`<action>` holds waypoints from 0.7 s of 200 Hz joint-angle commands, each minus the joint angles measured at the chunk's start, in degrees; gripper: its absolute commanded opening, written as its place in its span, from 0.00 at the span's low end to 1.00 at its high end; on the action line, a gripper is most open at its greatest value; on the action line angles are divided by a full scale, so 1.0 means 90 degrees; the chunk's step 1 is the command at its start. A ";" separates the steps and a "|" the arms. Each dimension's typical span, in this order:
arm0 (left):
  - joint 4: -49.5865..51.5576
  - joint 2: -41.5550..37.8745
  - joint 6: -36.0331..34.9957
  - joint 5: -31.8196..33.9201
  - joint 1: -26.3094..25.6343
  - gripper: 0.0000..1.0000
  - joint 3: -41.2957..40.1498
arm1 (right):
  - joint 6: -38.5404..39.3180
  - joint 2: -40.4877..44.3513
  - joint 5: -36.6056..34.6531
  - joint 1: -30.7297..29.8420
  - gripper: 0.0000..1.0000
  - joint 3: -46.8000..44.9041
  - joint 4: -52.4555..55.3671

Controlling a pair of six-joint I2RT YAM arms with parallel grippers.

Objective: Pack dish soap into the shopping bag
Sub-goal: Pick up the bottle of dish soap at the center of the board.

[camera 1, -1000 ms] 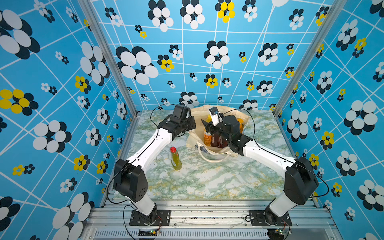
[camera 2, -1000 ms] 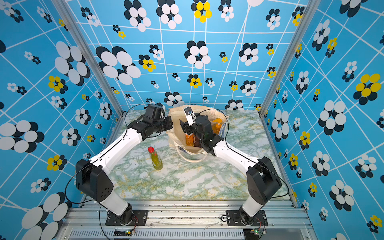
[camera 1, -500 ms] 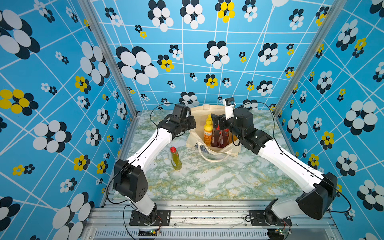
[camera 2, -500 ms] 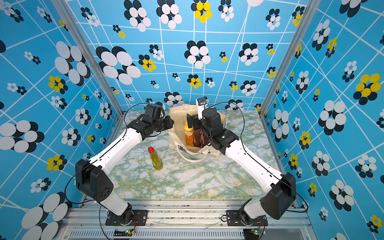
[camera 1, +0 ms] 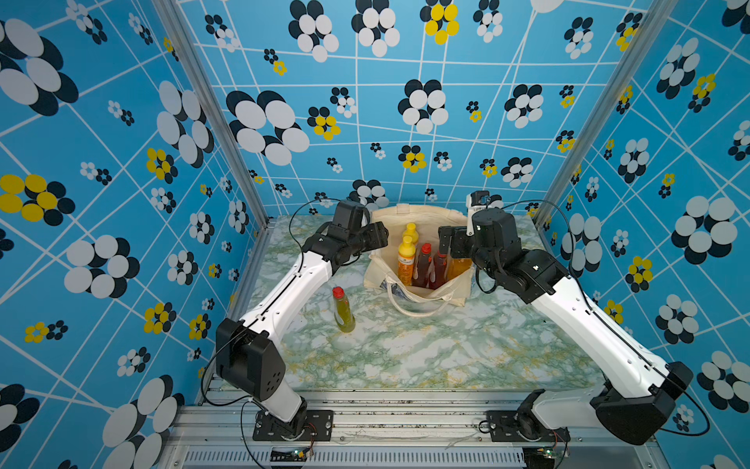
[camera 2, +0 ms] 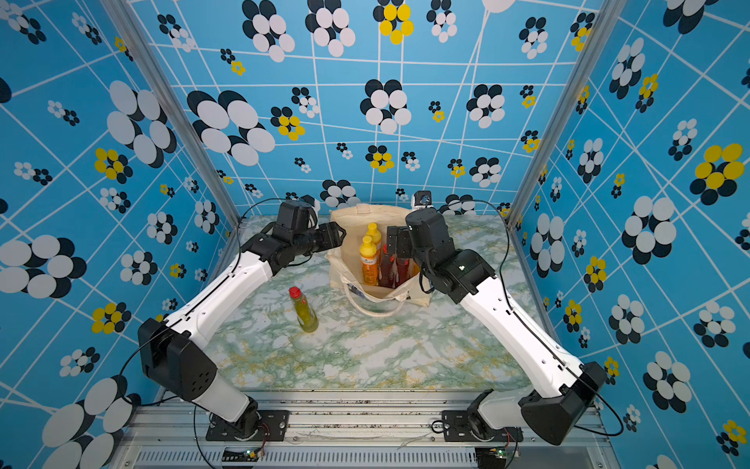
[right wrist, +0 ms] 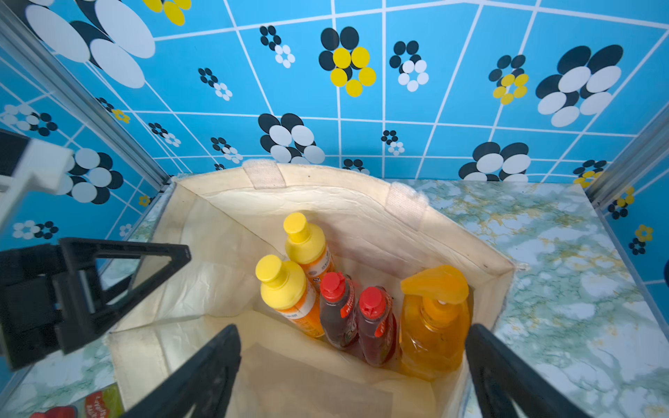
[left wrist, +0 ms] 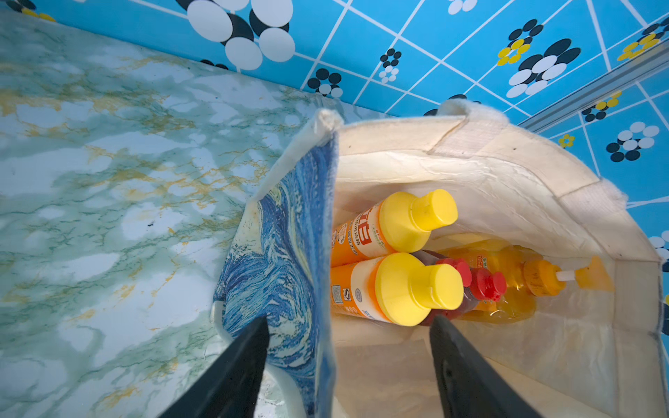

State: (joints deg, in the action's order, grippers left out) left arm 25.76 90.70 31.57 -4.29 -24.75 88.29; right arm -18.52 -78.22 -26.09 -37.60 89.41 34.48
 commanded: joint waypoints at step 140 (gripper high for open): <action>0.4098 -0.2222 0.0655 0.3202 -0.0337 0.93 -0.0751 | -0.0344 0.0780 -0.0296 0.0285 0.99 -0.0899 -0.0119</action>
State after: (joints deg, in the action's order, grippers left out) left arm 54.24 72.05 33.54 19.25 -26.48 84.03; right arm -21.32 -72.44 -27.88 -35.62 82.39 36.12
